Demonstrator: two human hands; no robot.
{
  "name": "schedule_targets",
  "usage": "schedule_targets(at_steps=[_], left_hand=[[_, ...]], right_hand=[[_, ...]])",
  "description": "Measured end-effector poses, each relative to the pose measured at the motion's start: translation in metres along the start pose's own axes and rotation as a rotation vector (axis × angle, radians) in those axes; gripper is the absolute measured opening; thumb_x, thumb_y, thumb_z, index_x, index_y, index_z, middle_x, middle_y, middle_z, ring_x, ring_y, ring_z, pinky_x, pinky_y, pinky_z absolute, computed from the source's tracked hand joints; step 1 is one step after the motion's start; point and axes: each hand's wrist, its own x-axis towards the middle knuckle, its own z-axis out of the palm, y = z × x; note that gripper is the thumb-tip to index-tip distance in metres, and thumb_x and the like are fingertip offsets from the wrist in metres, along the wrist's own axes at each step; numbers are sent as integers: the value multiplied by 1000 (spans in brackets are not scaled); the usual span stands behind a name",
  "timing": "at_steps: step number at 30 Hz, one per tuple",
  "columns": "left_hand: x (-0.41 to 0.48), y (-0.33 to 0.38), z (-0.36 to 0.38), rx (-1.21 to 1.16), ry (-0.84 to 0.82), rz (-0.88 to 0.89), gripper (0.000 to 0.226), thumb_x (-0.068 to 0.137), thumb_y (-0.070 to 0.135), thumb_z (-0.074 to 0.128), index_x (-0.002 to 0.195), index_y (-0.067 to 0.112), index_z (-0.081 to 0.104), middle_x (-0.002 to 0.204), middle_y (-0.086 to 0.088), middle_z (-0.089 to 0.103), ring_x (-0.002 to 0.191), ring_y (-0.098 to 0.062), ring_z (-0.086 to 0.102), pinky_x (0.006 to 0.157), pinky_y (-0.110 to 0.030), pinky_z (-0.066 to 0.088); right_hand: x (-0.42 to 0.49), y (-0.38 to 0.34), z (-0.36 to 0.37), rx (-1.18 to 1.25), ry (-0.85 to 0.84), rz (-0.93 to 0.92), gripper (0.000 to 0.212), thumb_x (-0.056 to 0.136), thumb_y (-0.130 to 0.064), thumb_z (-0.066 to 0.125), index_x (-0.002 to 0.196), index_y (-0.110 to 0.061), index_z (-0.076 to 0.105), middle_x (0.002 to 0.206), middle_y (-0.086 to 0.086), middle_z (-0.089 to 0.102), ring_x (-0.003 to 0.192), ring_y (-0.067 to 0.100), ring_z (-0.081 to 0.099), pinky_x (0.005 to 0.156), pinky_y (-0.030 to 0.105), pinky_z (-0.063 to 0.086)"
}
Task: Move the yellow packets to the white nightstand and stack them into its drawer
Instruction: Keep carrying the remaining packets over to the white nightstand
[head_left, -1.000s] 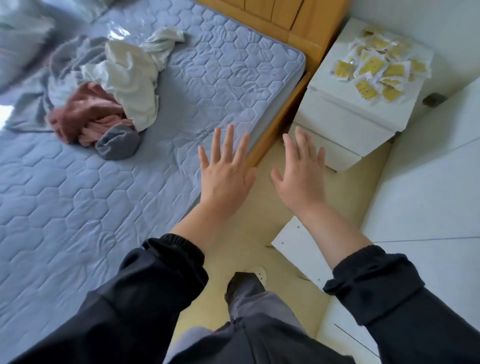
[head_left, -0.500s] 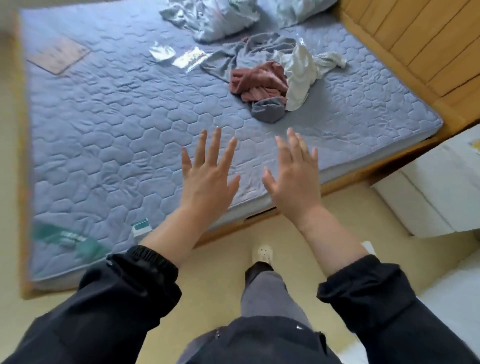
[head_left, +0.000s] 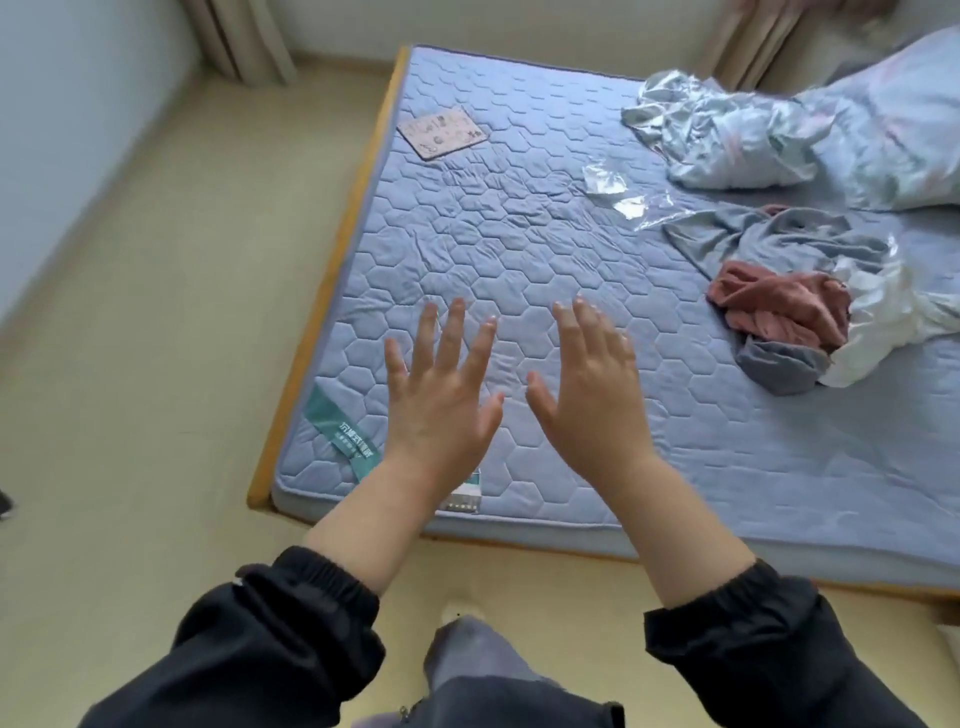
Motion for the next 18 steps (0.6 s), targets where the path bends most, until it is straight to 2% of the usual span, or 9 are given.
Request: schedule_targets(at_steps=[5, 10, 13, 16, 18], left_hand=[[20, -86, -28, 13, 80, -92, 71, 86, 41, 55, 147, 20, 27, 158, -14, 21, 145, -37, 18, 105, -68, 20], [30, -188, -52, 39, 105, -129, 68, 83, 46, 35, 145, 20, 27, 155, -15, 27, 143, -37, 21, 102, -68, 25], [36, -269, -65, 54, 132, -107, 67, 84, 46, 34, 145, 20, 27, 155, -15, 26, 143, -37, 21, 103, -69, 23], [36, -358, -88, 80, 121, -50, 67, 84, 46, 32, 145, 20, 25, 156, -15, 24, 144, -36, 17, 104, -68, 21], [37, -417, -108, 107, 97, -12, 67, 85, 46, 30, 146, 21, 22, 157, -14, 21, 145, -36, 14, 106, -67, 18]], right_hand=[[58, -75, 22, 4, -19, -78, 70, 82, -43, 37, 139, -4, 40, 145, 19, 41, 134, 38, 37, 108, 53, 29], [105, -166, 63, 28, -28, -122, 70, 82, -42, 38, 140, -3, 40, 146, 20, 40, 134, 38, 37, 109, 55, 30], [134, -234, 96, 38, -7, -126, 67, 84, -39, 43, 140, -3, 40, 147, 20, 38, 135, 38, 35, 109, 54, 30], [161, -312, 126, 28, 36, -100, 68, 84, -42, 37, 141, -3, 40, 147, 19, 38, 136, 37, 34, 110, 53, 29], [178, -366, 142, 40, 57, -54, 66, 85, -39, 40, 142, -4, 38, 148, 19, 37, 137, 38, 33, 111, 54, 28]])
